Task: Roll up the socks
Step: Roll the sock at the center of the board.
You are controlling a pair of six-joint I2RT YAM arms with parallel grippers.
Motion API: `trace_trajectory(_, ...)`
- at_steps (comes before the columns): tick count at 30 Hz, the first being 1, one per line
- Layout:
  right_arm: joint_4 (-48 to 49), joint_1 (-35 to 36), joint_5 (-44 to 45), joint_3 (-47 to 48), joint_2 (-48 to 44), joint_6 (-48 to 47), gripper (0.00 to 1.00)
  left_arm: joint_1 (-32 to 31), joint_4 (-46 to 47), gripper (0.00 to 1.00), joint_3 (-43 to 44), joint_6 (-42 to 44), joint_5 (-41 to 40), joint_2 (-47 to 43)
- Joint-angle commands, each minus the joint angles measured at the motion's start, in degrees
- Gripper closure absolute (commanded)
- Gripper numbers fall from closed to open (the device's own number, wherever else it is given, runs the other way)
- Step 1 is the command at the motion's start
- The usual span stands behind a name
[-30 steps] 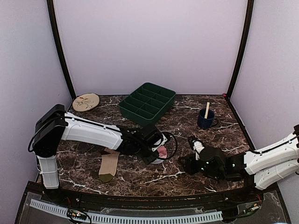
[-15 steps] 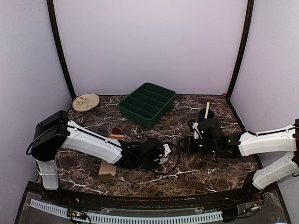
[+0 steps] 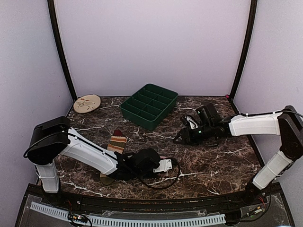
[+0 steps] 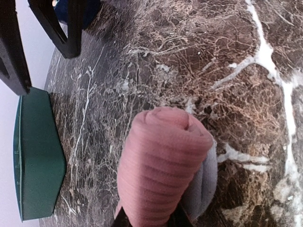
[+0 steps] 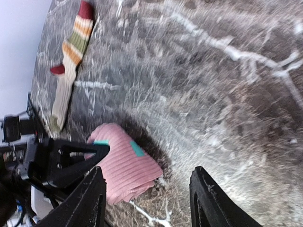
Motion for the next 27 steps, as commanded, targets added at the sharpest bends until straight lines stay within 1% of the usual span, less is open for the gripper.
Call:
trace_trajectory(1, -3.8, -0.2, -9.8, 2.6, 2.8, -5.6, 0.44, -0.9, -4.2, 1.00, -4.3, 6.6, 6.4, 2.4)
trace_trajectory(8, -3.6, -0.1, -16.6, 2.9, 6.2, -6.5, 0.41, -0.9, -1.4, 1.00, -4.8, 10.3, 6.7, 3.9)
trace_trajectory(13, -3.9, 0.1, -19.0, 3.3, 8.4, -7.3, 0.40, -0.9, 0.2, 1.00, -4.5, 12.1, 6.0, 5.0)
trace_trajectory(27, -6.6, 3.5, -18.3, 4.6, 13.5, -9.8, 0.38, -0.9, 3.5, 1.00, -5.4, 15.4, 5.0, 5.3)
